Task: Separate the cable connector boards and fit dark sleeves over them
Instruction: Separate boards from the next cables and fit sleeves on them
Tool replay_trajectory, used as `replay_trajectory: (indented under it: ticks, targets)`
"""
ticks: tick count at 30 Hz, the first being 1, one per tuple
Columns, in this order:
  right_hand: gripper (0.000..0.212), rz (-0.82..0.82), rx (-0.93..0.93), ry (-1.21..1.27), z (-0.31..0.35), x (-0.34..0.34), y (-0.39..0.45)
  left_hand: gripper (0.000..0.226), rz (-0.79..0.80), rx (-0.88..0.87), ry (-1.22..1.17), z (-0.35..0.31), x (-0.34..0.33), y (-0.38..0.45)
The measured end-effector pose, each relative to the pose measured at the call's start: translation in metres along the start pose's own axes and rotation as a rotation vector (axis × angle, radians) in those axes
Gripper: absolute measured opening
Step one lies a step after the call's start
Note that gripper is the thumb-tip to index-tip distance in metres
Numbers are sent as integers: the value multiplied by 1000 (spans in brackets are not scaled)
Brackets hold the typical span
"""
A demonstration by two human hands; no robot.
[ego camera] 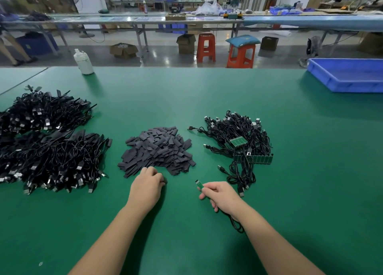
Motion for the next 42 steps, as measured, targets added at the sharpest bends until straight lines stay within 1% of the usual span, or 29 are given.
replay_trajectory:
  ticks: [2,6,8,9,11,13,15,17,19,20,22,24,26,31,34,38,42]
  targets:
    - [19,15,-14,-42,-1,-1,0,18,53,8,-7,0,-1,2]
    - [22,43,-43,-58,-5,0,4,13,161,134,-282,9,-6,3]
    - [22,56,-43,-60,-7,0,5,11,200,151,-354,14,-8,3]
    - [22,61,-37,-69,-8,0,6,10,208,153,-369,15,-8,3]
    - [23,67,-25,-101,-10,-1,8,14,208,152,-378,15,-4,1]
    - [23,74,-10,-135,-13,-2,11,17,174,121,-400,5,4,-1]
    - [22,78,12,-163,-15,-3,14,19,150,107,-519,-11,12,-5]
    - [22,66,32,-180,-17,-3,17,16,179,112,-699,-31,14,-9]
    - [23,57,39,-180,-18,-4,17,13,201,96,-781,-49,14,-11]
    - [23,56,40,-175,-19,-4,18,14,211,86,-788,-56,12,-11]
    - [24,55,39,-161,-19,-5,18,23,248,57,-767,-65,9,-12]
    - [24,53,33,-133,-19,-4,18,34,286,-3,-680,-72,6,-13]
    - [24,57,22,-110,-19,-4,18,39,306,-40,-616,-74,5,-15]
    - [26,78,15,-100,-19,-4,18,37,267,-107,-518,-76,6,-17]
    - [27,92,19,-104,-18,-4,17,41,235,-92,-523,-75,8,-18]
    - [25,96,26,-85,-17,-4,16,24,188,-104,-496,-73,13,-19]
    - [18,81,25,-31,-16,-4,13,16,140,-98,-529,-67,17,-22]
Point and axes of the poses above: each hand's wrist, its own y-axis towards the middle knuckle, its own x-axis out of the back of the hand, z = x × y, the point moved 6 cm from there along y, towards the middle knuckle, and after that the axes turned 5 degrees about y, right-handed, at the moved point
